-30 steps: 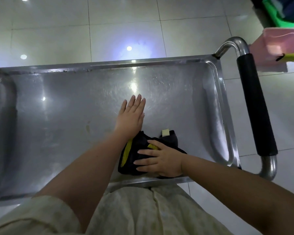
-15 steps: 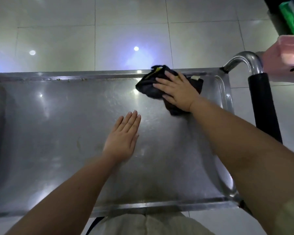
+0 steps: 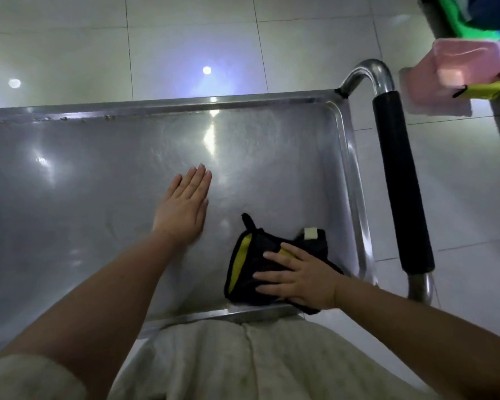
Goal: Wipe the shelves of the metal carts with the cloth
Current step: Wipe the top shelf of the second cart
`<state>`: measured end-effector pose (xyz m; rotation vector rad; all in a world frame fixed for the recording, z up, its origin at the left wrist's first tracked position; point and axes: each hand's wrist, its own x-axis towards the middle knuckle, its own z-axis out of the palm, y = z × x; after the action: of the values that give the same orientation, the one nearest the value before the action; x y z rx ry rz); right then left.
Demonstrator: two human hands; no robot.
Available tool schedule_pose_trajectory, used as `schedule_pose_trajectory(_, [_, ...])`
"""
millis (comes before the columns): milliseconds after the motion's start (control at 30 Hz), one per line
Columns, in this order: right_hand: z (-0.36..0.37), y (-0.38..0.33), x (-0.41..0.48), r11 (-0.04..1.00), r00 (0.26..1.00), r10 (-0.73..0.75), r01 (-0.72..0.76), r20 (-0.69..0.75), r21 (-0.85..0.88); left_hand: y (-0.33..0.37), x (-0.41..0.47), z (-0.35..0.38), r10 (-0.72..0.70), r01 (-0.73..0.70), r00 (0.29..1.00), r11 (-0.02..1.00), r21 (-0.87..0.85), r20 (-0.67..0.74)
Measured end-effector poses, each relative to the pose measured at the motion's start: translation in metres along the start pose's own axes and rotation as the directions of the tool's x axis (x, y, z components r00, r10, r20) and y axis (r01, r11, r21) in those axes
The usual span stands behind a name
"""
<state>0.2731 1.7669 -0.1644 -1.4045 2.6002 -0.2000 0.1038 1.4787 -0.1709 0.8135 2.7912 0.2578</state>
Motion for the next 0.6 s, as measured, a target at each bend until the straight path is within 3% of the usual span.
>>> schedule_pose_trajectory(67, [-0.003, 0.007, -0.004, 0.993, 0.991, -0.122, 0.121, 0.047, 0.006, 0.002, -0.003, 0.001, 0.0, 0.0, 1.0, 1.0, 0.003, -0.002])
schedule_pose_trajectory(133, [-0.007, 0.032, 0.004, 0.989, 0.987, -0.147, 0.147, 0.063, 0.007, 0.001, -0.004, 0.002, 0.006, -0.006, 1.0, 1.0, 0.012, 0.0])
schedule_pose_trajectory(200, [-0.013, 0.066, 0.018, 0.999, 1.0, 0.0, 0.0, 0.021, -0.036, 0.0, -0.005, 0.003, 0.005, -0.005, 1.0, 1.0, 0.026, 0.007])
schedule_pose_trajectory(267, [-0.024, 0.108, 0.04, 0.965, 0.966, 0.256, -0.258, -0.029, -0.046, 0.001, -0.004, 0.002, 0.004, -0.004, 1.0, 1.0, 0.021, 0.003])
schedule_pose_trajectory(400, [-0.059, 0.181, 0.091, 0.712, 0.71, 0.702, -0.698, -0.051, 0.074, 0.004, -0.004, 0.001, 0.007, -0.007, 1.0, 1.0, 0.017, -0.022])
schedule_pose_trajectory(500, [-0.068, 0.215, 0.111, 0.481, 0.478, 0.877, -0.873, -0.049, 0.084, 0.002, 0.0, 0.002, 0.002, -0.002, 1.0, 1.0, 0.021, -0.022])
schedule_pose_trajectory(600, [-0.067, 0.218, 0.11, 0.261, 0.257, 0.965, -0.953, -0.044, 0.153, 0.001, 0.003, 0.003, -0.02, 0.02, 1.0, 1.0, 0.024, -0.016])
